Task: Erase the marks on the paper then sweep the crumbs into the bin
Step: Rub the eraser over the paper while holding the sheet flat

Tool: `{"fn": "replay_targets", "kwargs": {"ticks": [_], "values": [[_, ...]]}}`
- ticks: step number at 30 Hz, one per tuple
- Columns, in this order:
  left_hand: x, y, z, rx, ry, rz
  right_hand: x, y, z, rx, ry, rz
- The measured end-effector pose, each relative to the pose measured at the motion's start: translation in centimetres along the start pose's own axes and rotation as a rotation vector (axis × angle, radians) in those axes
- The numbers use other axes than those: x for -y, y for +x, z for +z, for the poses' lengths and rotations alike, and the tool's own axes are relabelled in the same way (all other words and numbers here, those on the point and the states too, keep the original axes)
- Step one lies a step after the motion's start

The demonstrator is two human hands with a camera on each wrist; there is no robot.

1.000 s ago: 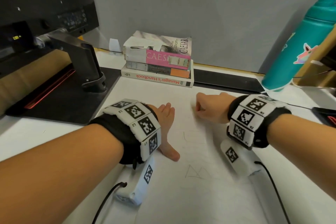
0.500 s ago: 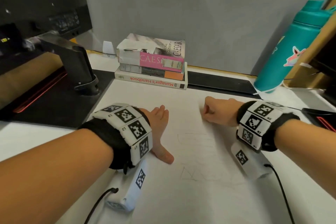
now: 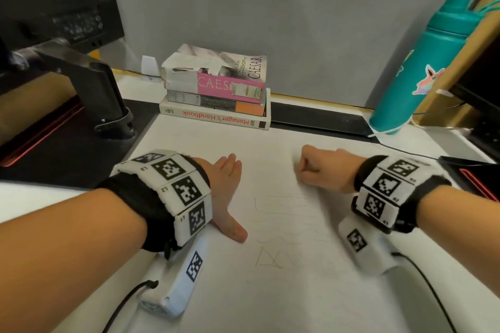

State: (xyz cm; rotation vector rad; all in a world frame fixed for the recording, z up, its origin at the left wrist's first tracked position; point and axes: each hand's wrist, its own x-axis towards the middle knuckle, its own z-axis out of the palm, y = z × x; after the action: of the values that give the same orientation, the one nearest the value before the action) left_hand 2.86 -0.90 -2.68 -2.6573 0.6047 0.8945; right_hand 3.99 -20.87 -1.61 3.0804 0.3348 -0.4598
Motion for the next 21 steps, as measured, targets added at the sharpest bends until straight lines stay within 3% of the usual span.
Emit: {"fn": "replay_targets", "kwargs": {"ticks": [3, 5, 7, 11, 15, 18, 21], "values": [[-0.1, 0.0, 0.0, -0.001, 0.025, -0.008, -0.3, 0.2, -0.4, 0.005, -0.083, -0.003], [0.0, 0.2, 0.0, 0.000, 0.025, -0.011, -0.1, 0.0, 0.3, 0.020, 0.012, -0.063], [-0.1, 0.2, 0.1, 0.009, 0.007, -0.011, -0.4, -0.5, 0.5, 0.030, 0.085, -0.022], [-0.3, 0.2, -0.2, 0.010, 0.048, -0.019, -1.1, -0.4, -0.3, -0.002, -0.065, 0.018], [-0.3, 0.1, -0.3, 0.029, 0.039, -0.018, -1.1, -1.0, 0.4, 0.049, 0.081, -0.014], [-0.3, 0.1, -0.4, 0.032, 0.044, -0.019, -1.6, -0.7, -0.4, 0.011, -0.046, 0.044], [-0.3, 0.2, -0.3, 0.034, 0.047, -0.025, -0.2, -0.5, 0.2, 0.029, 0.051, -0.059]]}}
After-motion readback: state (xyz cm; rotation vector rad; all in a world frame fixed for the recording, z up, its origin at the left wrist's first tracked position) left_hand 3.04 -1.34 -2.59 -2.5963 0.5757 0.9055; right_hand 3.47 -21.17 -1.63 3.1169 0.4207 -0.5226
